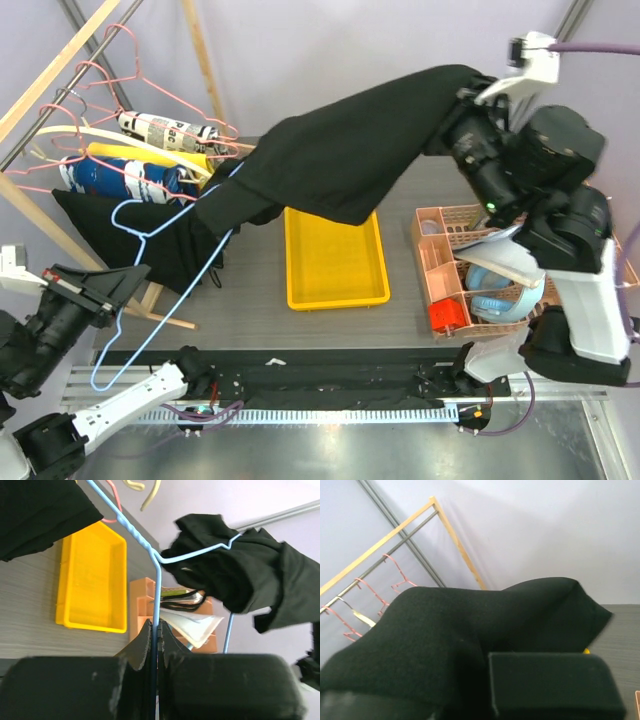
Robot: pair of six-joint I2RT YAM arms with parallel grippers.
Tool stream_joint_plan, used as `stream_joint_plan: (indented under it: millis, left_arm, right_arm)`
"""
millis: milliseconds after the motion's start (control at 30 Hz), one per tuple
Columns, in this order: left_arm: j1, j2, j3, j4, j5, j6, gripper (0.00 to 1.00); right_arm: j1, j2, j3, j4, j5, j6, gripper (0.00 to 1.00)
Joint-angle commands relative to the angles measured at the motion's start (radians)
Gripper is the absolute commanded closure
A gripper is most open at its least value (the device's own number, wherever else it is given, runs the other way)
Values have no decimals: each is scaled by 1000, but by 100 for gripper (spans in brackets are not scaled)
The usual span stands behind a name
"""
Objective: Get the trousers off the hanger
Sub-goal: Remove the trousers from the hanger, then place the trousers into the basket
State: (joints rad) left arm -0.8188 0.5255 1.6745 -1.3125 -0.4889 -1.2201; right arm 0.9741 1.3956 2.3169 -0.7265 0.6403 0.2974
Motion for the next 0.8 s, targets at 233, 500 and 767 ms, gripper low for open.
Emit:
stream_joint_plan:
  millis: [233, 500, 767]
  left_arm:
    - [9, -32, -90, -349, -171, 97, 100]
    - [9, -42, -67, -344, -139, 111, 100]
    - [9, -53, -7, -283, -94, 149, 100]
  right_arm:
    - [-23, -294, -203, 90, 167, 100, 99]
    - [-23, -182, -251, 85, 72, 128, 99]
    - [-23, -76, -261, 81, 25, 54, 99]
